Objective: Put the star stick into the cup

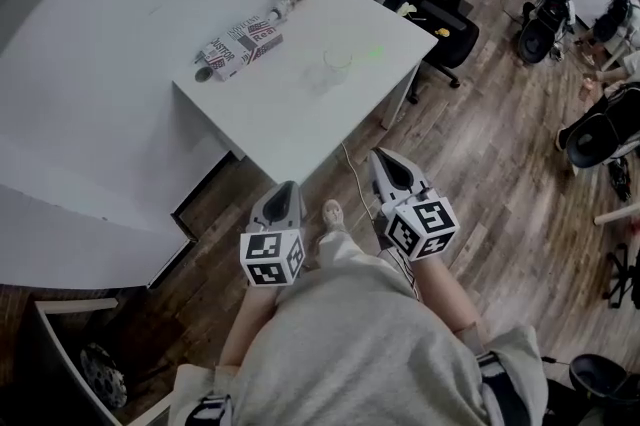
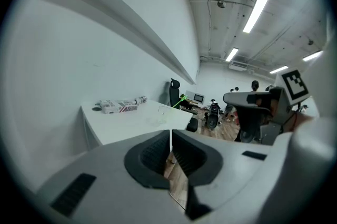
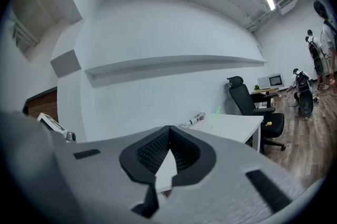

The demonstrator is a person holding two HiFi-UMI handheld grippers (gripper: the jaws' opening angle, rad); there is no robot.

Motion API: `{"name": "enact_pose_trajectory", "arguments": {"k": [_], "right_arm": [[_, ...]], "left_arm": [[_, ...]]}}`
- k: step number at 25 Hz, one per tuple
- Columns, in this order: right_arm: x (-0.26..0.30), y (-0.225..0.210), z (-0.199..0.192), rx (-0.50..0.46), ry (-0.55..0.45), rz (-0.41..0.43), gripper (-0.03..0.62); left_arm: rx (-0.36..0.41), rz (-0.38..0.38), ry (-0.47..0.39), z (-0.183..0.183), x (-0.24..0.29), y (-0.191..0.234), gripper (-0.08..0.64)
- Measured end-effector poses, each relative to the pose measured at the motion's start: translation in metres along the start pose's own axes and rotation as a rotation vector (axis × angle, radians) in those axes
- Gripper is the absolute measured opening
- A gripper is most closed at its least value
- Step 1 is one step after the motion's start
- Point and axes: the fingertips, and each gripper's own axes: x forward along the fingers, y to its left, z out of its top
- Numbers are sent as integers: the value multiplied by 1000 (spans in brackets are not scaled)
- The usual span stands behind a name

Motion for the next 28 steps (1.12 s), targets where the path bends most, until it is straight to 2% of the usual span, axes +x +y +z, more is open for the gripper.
{"name": "enact_pose_trajectory", "arguments": {"k": [6,28], "right_arm": [[-1,-2,0,-35,12,-28,-3],[9,-8,-3,-26,15,-34,-3]], "left_arm": [[5,7,5,0,-2,1,14],[9,9,19,0,4,8,14]]}}
